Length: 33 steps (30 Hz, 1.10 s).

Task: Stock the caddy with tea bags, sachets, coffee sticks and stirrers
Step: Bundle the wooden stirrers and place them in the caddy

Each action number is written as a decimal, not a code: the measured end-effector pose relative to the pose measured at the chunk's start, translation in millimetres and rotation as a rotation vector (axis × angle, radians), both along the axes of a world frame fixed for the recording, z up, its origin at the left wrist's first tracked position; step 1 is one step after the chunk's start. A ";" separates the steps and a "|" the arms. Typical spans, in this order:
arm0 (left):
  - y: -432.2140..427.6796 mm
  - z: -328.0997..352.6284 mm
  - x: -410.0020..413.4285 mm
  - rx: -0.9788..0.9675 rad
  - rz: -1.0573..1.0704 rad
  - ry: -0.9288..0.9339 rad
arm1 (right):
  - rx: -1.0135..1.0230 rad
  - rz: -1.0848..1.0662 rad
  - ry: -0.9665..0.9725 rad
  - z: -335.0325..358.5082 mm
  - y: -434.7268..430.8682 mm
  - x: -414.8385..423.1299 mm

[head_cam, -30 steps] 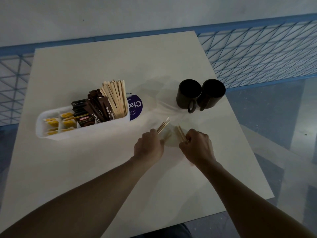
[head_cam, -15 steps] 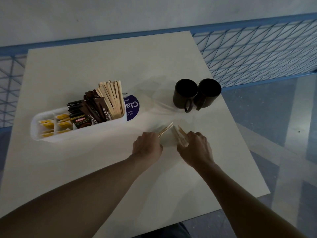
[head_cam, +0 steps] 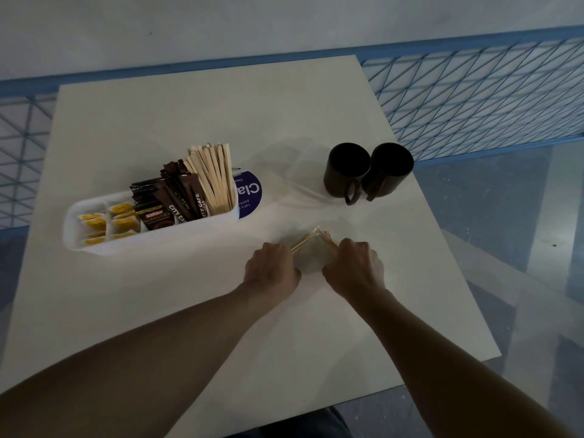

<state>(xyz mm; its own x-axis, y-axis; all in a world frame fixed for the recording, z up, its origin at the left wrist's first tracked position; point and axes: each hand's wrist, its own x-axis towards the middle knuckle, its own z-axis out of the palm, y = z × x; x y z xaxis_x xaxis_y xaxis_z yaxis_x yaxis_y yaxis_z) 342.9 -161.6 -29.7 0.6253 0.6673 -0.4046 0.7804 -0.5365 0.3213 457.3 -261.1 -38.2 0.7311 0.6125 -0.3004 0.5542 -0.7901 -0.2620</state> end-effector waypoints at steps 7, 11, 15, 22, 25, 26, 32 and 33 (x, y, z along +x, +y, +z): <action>1.1 1.9 -4.2 0.063 -0.081 -0.016 | -0.015 0.029 -0.053 -2.8 -1.4 0.6; 1.9 0.7 -5.5 0.076 -0.118 -0.023 | 0.007 0.054 -0.081 -4.8 -4.1 -0.4; 5.1 -0.2 -7.6 0.015 -0.066 -0.046 | 0.046 0.012 -0.019 -5.7 -7.5 2.0; 18.9 4.1 -5.1 -0.233 0.130 -0.059 | 0.139 -0.114 0.073 -0.7 -13.7 10.0; 21.8 9.3 -4.1 -0.339 0.211 -0.073 | 0.201 -0.154 0.143 -0.3 -14.8 13.6; 22.0 9.7 -3.9 -0.375 0.229 -0.073 | 0.214 -0.166 0.168 -0.1 -14.9 14.3; 19.5 7.1 -5.7 -0.533 0.307 -0.123 | 0.157 -0.182 0.217 2.5 -13.3 8.4; 18.2 7.3 -5.8 -0.538 0.315 -0.122 | 0.139 -0.172 0.200 2.2 -13.6 6.3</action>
<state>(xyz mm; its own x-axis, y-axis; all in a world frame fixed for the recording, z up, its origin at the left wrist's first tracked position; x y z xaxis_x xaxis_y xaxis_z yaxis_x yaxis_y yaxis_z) 337.1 -143.4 -22.4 0.4947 0.5504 -0.6726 0.8152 -0.0256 0.5787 463.6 -274.7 -36.0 0.7629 0.5299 -0.3704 0.3417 -0.8168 -0.4648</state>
